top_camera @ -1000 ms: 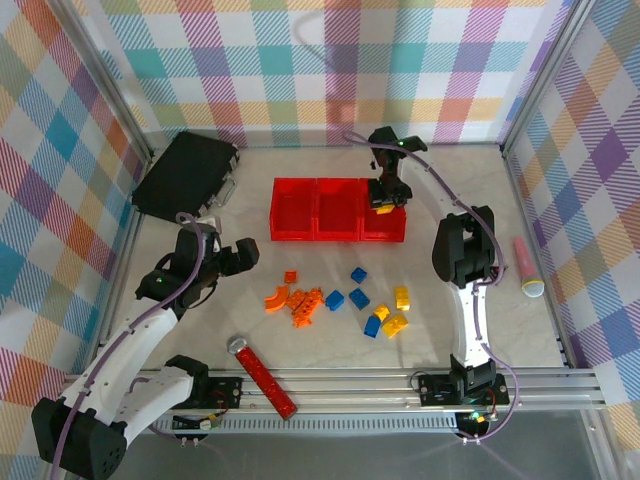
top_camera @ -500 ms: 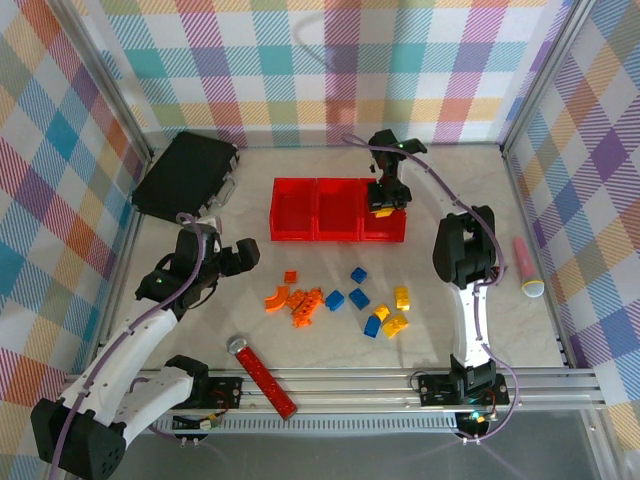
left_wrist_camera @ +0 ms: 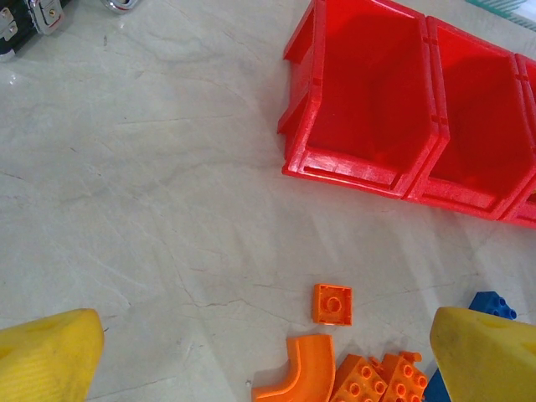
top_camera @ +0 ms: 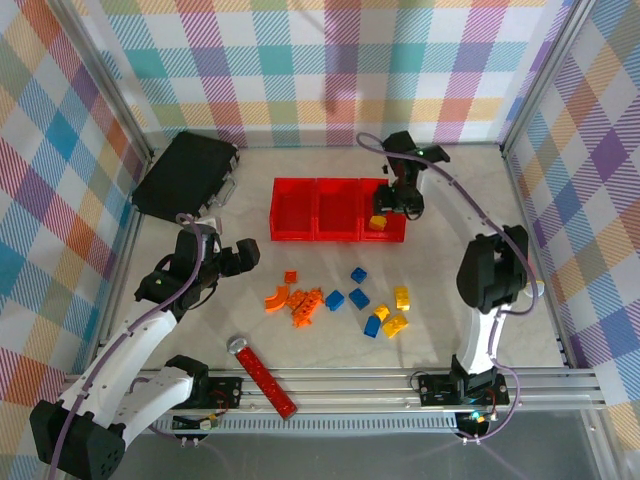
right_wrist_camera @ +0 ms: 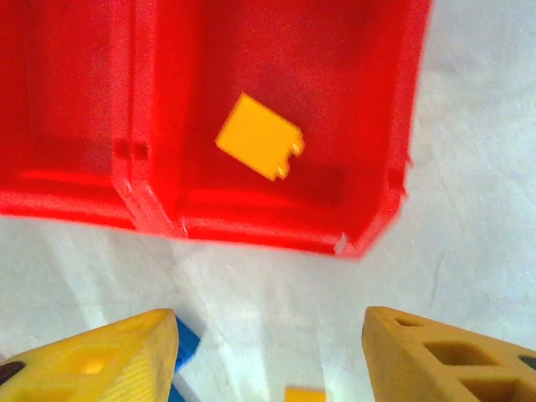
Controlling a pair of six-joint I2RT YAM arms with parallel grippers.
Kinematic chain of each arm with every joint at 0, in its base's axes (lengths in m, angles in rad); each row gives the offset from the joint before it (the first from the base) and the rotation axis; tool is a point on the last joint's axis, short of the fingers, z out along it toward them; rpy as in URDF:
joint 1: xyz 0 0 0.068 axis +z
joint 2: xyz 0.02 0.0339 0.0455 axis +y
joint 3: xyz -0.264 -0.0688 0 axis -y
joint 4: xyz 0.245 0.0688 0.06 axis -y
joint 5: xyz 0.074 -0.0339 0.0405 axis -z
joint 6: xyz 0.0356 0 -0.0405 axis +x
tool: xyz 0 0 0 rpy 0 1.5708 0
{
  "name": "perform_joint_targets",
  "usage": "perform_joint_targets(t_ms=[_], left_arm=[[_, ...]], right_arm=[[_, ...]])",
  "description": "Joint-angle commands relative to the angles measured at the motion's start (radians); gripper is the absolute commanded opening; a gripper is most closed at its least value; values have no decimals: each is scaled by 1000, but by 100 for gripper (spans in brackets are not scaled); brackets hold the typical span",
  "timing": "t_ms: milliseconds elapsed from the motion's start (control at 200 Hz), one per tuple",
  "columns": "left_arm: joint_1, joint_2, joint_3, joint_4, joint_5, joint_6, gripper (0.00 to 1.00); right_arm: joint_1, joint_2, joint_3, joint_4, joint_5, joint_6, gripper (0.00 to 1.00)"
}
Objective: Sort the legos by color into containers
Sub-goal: Place the lego in the container, then pick up the lego from the center of the table.
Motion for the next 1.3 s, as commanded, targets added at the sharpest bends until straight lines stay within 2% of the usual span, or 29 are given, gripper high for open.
perform_joint_targets(t_ms=[0,240,500,910,1295], left_arm=[[-12,-18,-13,1,-9,-11,100],[-14,-1,-17,21,16,-15,100],[-16,27,-10,25,51,-15,100],[-19,14,-1,7,38,-11,100],[-22,15,-2,-1,28,-9,100]], right_arm=[[4,-141,-120,-34,29,82,60],[39,-372,-454,-35,-18,228,62],[120,-425,-689,26,1,371,67],[140,-323,-746,156,28,357,62],[141,-233,-753,179,68,332,56]])
